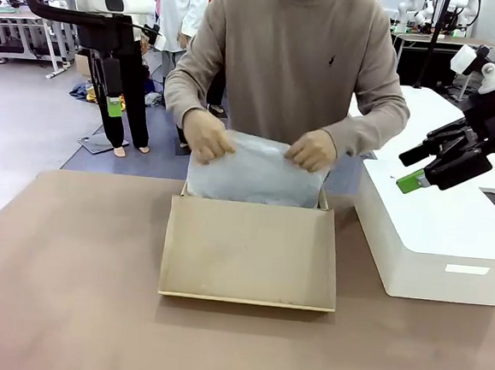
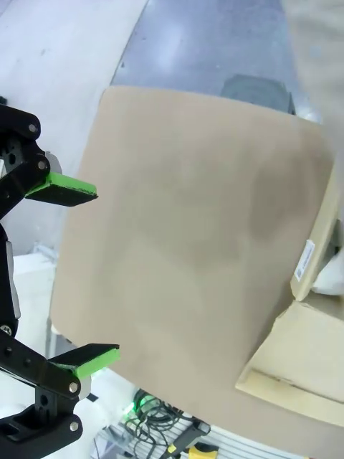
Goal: Pack the shoes into the box.
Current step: Close the Shoes Box.
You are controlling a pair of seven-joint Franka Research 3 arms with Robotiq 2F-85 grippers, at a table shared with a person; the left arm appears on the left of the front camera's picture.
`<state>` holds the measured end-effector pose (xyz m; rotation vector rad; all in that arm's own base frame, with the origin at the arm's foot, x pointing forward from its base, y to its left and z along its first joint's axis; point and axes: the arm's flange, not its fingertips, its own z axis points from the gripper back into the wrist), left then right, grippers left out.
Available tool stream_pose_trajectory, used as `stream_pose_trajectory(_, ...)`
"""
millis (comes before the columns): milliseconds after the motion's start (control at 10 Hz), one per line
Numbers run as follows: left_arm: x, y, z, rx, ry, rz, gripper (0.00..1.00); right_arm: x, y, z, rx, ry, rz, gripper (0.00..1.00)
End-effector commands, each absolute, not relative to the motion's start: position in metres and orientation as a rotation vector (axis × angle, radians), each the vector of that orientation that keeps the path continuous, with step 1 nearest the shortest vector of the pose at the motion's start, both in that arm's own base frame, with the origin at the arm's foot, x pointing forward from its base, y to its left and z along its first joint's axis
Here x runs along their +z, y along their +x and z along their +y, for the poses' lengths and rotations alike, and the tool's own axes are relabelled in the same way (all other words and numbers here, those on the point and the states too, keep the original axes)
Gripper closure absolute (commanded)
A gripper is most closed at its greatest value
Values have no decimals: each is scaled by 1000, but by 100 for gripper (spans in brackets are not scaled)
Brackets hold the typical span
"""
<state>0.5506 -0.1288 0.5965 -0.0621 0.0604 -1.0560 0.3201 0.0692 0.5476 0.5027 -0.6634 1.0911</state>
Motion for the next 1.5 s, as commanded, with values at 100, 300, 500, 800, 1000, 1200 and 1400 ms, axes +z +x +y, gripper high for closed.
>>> stream_pose_trajectory(100, 597, 550, -128, -1038, -49, 70, 0, 548, 323, 69, 1109, 532, -692, 0)
stream_pose_trajectory(300, 596, 551, -129, -1047, -62, 61, 19, 548, 323, 69, 1109, 532, -692, 0)
stream_pose_trajectory(500, 601, 550, -112, -1131, -79, 30, 57, 548, 323, 69, 1109, 532, -692, 0)
stream_pose_trajectory(800, 605, 554, -90, -1344, -206, -49, 100, 548, 323, 69, 1109, 532, -692, 0)
stream_pose_trajectory(1000, 603, 561, -85, -1426, -251, -55, 100, 548, 323, 69, 1109, 532, -692, 0)
stream_pose_trajectory(1200, 594, 565, -84, -1560, -345, -122, 100, 548, 323, 69, 1109, 532, -692, 0)
stream_pose_trajectory(1400, 580, 568, -86, -1577, -410, -128, 100, 548, 323, 69, 1109, 532, -692, 0)
